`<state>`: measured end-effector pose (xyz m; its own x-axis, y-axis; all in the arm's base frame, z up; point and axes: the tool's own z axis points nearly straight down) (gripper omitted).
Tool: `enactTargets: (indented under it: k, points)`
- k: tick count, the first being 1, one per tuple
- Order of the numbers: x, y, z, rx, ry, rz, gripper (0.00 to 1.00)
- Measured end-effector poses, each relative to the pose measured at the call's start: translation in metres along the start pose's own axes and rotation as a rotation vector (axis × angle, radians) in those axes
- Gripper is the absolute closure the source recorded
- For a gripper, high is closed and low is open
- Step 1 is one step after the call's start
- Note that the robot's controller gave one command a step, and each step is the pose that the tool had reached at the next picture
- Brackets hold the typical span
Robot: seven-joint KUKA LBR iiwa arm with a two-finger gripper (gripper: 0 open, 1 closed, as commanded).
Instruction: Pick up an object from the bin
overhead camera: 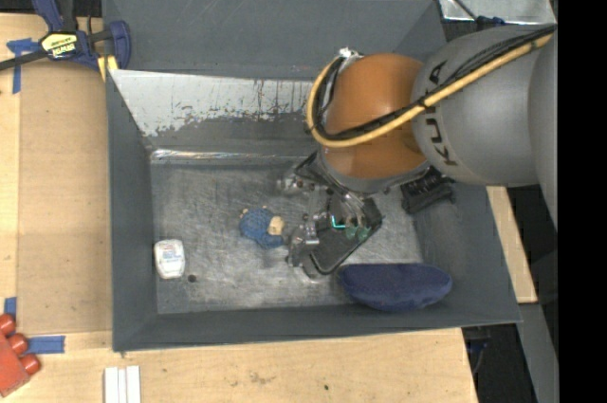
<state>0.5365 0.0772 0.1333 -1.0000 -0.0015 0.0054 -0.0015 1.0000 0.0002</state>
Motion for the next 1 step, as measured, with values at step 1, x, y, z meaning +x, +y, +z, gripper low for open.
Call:
enactTargets:
  k: [1]
  points:
    - [-0.0012, 0.0442, 0.0603, -0.001, -0.011, 0.263, 0.0]
